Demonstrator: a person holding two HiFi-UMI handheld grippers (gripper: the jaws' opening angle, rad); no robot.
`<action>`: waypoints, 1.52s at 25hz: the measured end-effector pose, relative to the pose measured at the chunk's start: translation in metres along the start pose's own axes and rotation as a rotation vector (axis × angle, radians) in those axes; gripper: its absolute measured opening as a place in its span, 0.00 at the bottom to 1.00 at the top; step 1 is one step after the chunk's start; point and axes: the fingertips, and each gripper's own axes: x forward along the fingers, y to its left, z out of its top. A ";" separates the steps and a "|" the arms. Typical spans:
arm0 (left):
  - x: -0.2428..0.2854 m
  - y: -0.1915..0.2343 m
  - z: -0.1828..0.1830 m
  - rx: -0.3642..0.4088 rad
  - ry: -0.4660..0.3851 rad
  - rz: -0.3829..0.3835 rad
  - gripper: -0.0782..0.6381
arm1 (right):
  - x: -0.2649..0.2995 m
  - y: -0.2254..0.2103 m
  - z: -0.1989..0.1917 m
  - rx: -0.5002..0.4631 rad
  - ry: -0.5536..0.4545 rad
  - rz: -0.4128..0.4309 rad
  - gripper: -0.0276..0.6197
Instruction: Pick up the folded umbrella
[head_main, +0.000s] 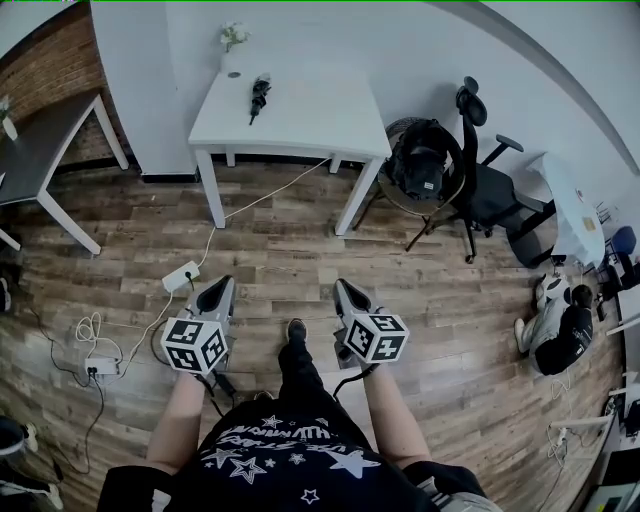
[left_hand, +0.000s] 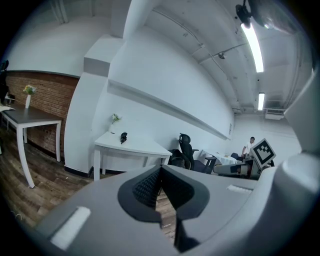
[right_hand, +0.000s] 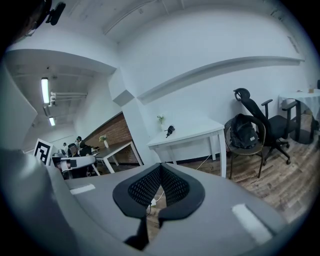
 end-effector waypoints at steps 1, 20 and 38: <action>0.007 0.002 0.002 -0.001 0.002 0.002 0.11 | 0.007 -0.004 0.004 0.002 0.002 0.002 0.07; 0.213 0.052 0.069 -0.021 0.013 0.073 0.11 | 0.186 -0.120 0.123 0.014 0.007 0.055 0.07; 0.309 0.083 0.093 -0.067 0.005 0.158 0.11 | 0.281 -0.172 0.165 0.023 0.044 0.128 0.07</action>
